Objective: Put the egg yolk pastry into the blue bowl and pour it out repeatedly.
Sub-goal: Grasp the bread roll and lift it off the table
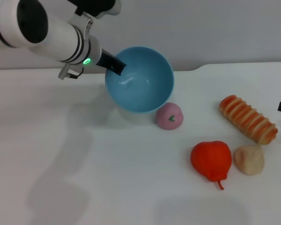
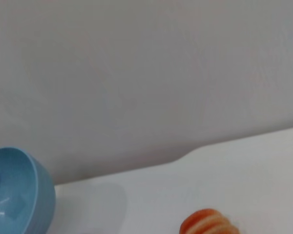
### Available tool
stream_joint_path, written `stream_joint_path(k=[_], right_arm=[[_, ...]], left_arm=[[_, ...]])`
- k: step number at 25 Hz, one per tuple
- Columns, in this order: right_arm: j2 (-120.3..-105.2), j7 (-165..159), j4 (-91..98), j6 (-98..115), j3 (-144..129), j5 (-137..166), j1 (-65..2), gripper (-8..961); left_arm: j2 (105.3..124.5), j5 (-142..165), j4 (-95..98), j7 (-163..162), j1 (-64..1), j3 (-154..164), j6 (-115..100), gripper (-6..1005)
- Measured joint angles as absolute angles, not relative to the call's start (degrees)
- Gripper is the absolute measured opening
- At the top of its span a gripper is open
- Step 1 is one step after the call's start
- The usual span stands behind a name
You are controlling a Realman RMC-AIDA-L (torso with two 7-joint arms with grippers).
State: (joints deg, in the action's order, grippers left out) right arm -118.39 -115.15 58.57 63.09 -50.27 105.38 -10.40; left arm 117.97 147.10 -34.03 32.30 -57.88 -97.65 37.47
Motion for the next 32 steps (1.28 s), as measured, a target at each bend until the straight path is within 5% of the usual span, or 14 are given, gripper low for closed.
stream_joint_path(k=[4,11,32], right_arm=[[-117.66,-130.6,64.2,70.5,-45.9,117.9,-14.6,516],[-114.24,-146.9,60.7,78.6,-43.6,127.9,-22.5,517],[-113.56,-149.4,40.1,74.9,-43.9,142.7,-34.5,508]], left_arm=[[118.11,146.7,-35.1,31.6,-56.6,-98.0,36.8,-1],[118.42,146.1,-35.1,31.5,-56.0,-98.0,35.5,-2],[118.51,145.2,-35.6,31.5,-55.8,-96.2,34.9,-1]])
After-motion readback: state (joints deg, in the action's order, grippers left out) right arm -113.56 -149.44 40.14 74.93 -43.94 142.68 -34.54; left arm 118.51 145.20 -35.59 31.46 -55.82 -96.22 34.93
